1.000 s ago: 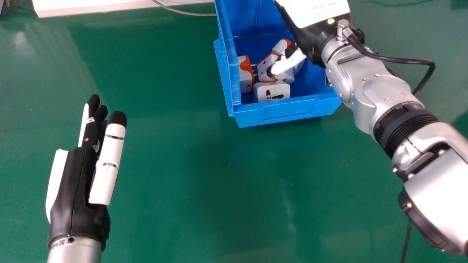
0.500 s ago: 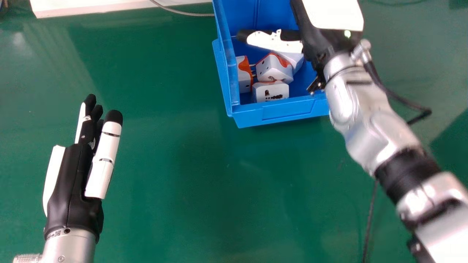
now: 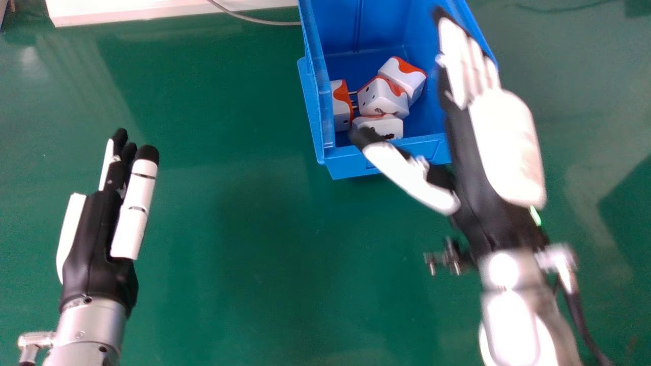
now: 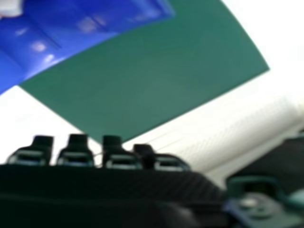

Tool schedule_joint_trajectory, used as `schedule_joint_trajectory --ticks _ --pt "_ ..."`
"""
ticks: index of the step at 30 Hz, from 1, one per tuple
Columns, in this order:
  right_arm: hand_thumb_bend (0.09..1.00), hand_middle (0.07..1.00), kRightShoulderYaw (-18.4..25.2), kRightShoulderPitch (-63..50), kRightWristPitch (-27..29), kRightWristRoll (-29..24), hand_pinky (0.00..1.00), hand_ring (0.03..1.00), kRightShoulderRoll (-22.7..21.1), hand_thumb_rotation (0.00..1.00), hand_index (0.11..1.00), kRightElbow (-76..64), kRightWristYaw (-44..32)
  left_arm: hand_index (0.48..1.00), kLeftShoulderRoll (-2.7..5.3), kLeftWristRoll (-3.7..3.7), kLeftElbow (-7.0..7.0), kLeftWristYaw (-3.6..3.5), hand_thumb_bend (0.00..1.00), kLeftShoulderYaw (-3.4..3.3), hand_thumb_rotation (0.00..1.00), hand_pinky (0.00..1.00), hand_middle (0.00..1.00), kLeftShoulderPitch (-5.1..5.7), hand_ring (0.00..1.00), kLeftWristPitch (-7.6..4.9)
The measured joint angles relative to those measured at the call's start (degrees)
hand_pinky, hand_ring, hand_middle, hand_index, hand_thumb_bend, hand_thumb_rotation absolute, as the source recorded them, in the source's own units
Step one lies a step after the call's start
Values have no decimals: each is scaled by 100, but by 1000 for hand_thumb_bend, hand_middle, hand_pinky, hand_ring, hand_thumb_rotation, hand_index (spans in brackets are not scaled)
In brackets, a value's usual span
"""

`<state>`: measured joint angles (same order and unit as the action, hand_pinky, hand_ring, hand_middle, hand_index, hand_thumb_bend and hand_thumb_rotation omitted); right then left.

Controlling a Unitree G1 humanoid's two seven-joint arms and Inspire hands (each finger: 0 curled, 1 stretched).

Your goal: Pick all objects and put in blue box

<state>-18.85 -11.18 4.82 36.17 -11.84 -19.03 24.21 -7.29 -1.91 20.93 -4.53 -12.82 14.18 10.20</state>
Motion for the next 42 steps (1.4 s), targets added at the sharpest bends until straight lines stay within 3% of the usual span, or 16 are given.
schedule_joint_trajectory --ticks 2,4,7,9,10,12,15,18,23,27,32,36,42 --pt "480 1000 29 -533 317 -196 999 1000 29 949 1000 -196 49 1000 -25 -35 -123 -62 392 3 917 955 1000 -52 1000 -162" --pt "475 1000 32 -1010 599 -374 997 1000 67 956 1000 -324 58 1000 -63 -41 -283 -143 392 5 915 953 1000 -107 1000 -401" --pt "474 1000 55 -1680 963 -526 978 1000 120 973 1000 -422 62 1000 -202 -45 -634 -348 394 1 910 948 1000 -124 998 -895" --pt "475 1000 129 -2042 1141 -641 968 1000 160 978 1000 -424 71 1000 -320 -60 -878 -538 396 -3 908 943 1000 -146 995 -1186" --pt "472 1000 193 -2162 1210 -689 956 1000 198 981 1000 -405 82 1000 -366 -129 -985 -636 397 -4 907 938 1000 -158 992 -1295" --pt "465 1000 296 -2269 1246 -727 935 1000 275 988 1000 -377 98 1000 -449 -261 -1145 -798 405 -1 904 932 1000 -203 988 -1408" --pt "462 1000 389 -2351 1295 -798 914 997 423 992 1000 -303 91 1000 -510 -470 -1329 -1034 419 1 898 929 1000 -294 986 -1570" --pt "470 1000 485 -2415 1286 -960 881 989 506 997 1000 -278 -50 1000 -532 -562 -1421 -1178 454 2 883 928 1000 -328 980 -1651" --pt "496 1000 767 -2674 1198 -1779 889 993 447 999 1000 -438 -731 1000 -536 -661 -1472 -1251 477 3 873 924 1000 -331 976 -1715" --pt "514 1000 1043 -2796 1198 -2287 929 998 295 1000 1000 -462 -1237 1000 -539 -676 -1530 -1243 481 -5 870 917 1000 -327 972 -1711" --pt "518 1000 1310 -2727 1169 -2258 949 1000 255 1000 1000 -446 -1463 1000 -547 -701 -1530 -1204 480 -12 870 912 997 -336 969 -1684" --pt "497 1000 1405 -2626 1101 -2241 946 1000 266 1000 1000 -403 -1574 1000 -569 -721 -1524 -1166 466 -97 871 911 995 -334 968 -1548" --pt "485 1000 1608 -2458 1081 -2241 934 1000 268 1000 1000 -398 -1694 1000 -575 -717 -1524 -1107 454 -159 876 916 994 -335 967 -1494"
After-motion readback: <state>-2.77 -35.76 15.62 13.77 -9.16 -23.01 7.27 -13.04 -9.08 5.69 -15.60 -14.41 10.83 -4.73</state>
